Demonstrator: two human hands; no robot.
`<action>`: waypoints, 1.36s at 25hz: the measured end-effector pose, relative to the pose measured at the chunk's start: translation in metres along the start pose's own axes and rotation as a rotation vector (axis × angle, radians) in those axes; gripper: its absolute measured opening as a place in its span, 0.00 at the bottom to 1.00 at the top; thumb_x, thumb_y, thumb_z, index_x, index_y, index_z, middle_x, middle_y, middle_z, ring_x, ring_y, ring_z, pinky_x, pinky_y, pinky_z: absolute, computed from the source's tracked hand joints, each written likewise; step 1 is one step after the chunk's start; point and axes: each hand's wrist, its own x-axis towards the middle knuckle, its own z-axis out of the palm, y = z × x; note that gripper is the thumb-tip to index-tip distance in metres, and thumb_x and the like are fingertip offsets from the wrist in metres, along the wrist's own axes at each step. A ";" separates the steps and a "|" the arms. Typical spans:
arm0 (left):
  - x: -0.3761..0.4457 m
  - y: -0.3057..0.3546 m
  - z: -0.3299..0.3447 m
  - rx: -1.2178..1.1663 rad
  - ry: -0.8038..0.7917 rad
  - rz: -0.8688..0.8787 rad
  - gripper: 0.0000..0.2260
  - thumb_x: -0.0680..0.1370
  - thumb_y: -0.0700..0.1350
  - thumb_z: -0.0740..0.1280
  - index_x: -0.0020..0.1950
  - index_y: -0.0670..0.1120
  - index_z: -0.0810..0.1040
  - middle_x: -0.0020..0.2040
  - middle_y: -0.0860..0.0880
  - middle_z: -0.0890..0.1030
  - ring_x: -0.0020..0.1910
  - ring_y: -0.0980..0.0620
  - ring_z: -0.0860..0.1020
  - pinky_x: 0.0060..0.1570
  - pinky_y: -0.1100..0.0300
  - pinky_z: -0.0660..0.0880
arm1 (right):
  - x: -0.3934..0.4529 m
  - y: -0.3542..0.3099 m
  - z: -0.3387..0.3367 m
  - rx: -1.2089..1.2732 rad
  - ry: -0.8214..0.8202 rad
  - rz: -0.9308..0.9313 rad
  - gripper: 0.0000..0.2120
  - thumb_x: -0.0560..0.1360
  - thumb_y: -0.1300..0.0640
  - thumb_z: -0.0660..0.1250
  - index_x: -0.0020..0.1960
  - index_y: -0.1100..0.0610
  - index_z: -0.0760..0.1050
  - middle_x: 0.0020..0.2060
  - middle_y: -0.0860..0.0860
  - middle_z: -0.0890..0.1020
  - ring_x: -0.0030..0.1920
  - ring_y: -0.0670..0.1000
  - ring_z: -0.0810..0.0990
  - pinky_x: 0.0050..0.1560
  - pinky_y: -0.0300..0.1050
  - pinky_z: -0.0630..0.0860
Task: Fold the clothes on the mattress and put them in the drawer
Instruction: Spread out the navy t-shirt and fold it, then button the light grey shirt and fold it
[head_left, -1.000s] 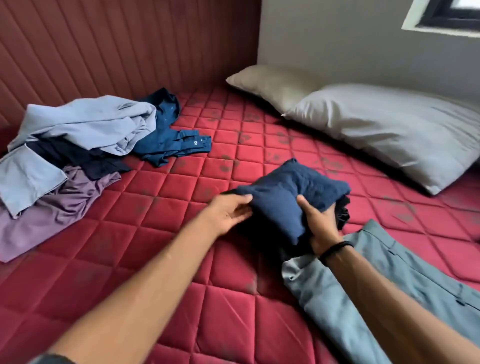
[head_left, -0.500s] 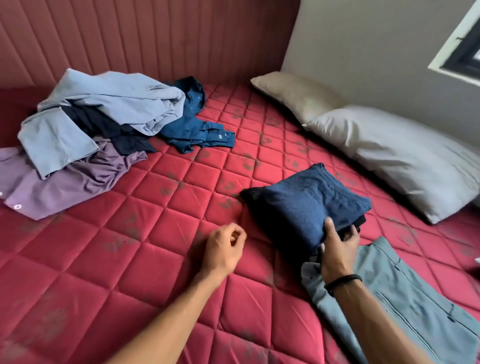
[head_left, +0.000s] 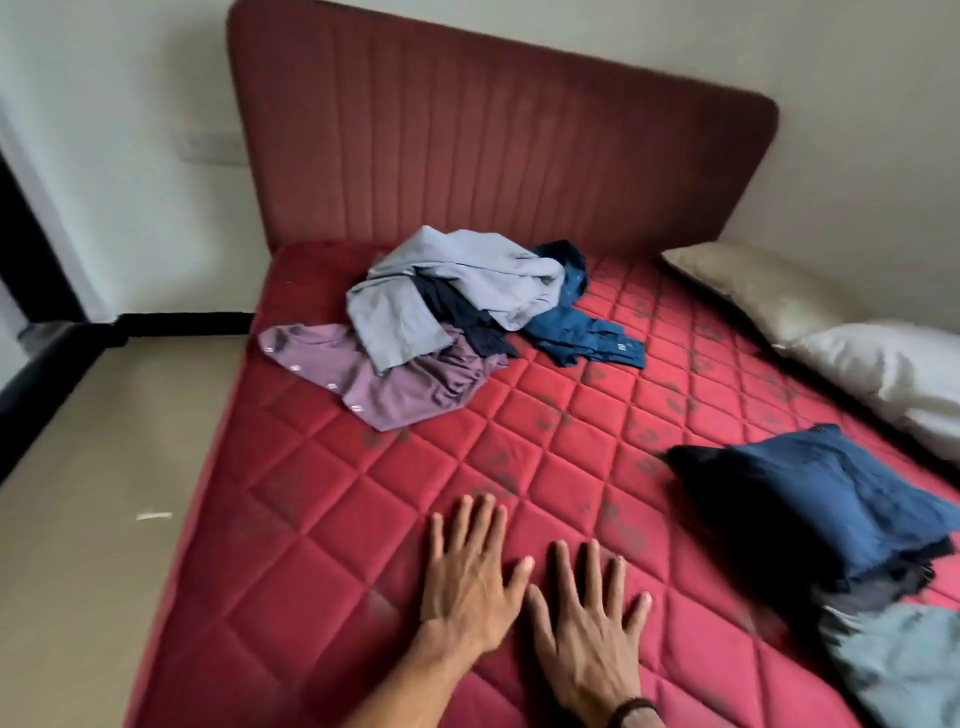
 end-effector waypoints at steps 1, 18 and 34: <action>0.001 -0.034 -0.012 0.048 0.000 -0.086 0.33 0.77 0.67 0.58 0.76 0.50 0.73 0.77 0.47 0.71 0.77 0.43 0.68 0.76 0.37 0.56 | 0.009 -0.022 0.000 -0.036 -0.019 -0.066 0.41 0.72 0.23 0.30 0.82 0.38 0.36 0.82 0.52 0.36 0.82 0.60 0.35 0.75 0.74 0.39; 0.088 -0.196 -0.030 0.242 0.064 -0.366 0.31 0.82 0.64 0.48 0.85 0.55 0.51 0.84 0.45 0.56 0.82 0.40 0.55 0.76 0.31 0.52 | 0.215 -0.195 0.021 0.112 0.242 -0.521 0.32 0.80 0.32 0.51 0.72 0.54 0.72 0.72 0.50 0.73 0.75 0.56 0.66 0.76 0.62 0.59; 0.235 -0.200 -0.039 0.321 0.110 -0.155 0.21 0.80 0.50 0.69 0.73 0.55 0.72 0.61 0.49 0.80 0.65 0.44 0.73 0.68 0.41 0.68 | 0.205 -0.187 0.032 0.223 0.487 -0.459 0.09 0.81 0.47 0.60 0.52 0.49 0.76 0.49 0.49 0.75 0.48 0.56 0.71 0.52 0.52 0.70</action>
